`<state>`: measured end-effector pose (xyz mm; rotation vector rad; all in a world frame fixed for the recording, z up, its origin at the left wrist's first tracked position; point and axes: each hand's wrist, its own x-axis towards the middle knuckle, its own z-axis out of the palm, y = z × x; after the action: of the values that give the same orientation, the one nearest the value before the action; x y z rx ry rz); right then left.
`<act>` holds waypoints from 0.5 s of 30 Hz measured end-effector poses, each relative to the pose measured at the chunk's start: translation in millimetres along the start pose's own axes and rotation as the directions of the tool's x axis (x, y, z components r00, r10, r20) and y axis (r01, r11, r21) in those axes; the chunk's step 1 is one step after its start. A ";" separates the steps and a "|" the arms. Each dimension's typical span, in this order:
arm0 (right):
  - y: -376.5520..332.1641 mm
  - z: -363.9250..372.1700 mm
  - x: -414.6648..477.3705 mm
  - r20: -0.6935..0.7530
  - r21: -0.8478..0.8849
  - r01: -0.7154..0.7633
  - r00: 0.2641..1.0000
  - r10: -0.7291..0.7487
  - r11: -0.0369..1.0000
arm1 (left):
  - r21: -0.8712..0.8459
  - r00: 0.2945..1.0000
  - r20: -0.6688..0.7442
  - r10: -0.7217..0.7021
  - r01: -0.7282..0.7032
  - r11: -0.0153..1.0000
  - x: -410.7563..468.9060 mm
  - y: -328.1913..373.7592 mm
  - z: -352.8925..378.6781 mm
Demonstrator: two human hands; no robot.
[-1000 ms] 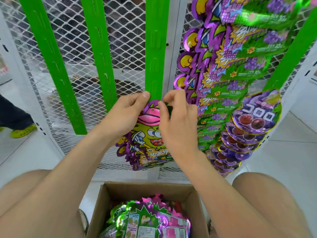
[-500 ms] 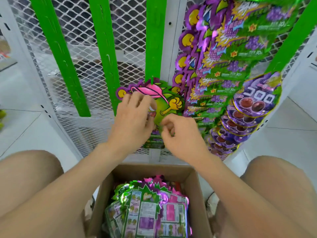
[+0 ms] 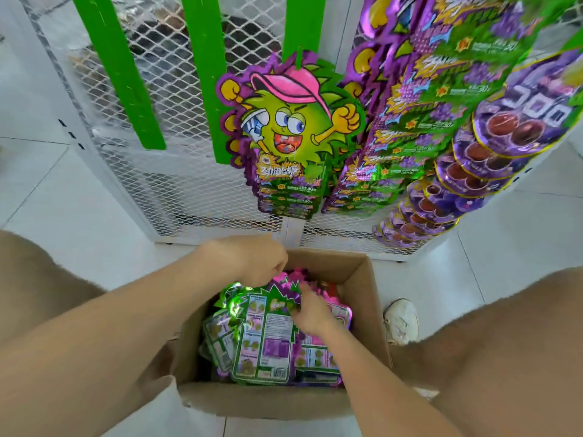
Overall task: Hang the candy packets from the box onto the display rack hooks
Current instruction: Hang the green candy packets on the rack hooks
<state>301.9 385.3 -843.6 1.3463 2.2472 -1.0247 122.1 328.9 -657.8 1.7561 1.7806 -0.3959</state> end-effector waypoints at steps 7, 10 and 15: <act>-5.9 -9.9 3.3 -0.054 0.032 0.159 0.986 -0.157 0.987 | -0.019 0.999 0.004 -0.035 0.035 0.999 2.2 -1.2 -2.1; -18.1 -38.6 -11.6 -0.110 0.140 0.246 0.967 -0.231 0.959 | 0.014 0.995 0.015 -0.094 0.094 0.996 -3.8 1.3 -4.2; -41.8 -92.4 -41.9 -0.083 0.331 0.288 0.958 -0.276 0.899 | -0.138 0.978 -0.015 -0.206 0.202 0.970 -12.0 10.6 -13.0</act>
<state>294.4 413.3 -737.8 1.1859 2.4216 -1.5634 129.2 327.9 -638.4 1.4982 1.9686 -0.3247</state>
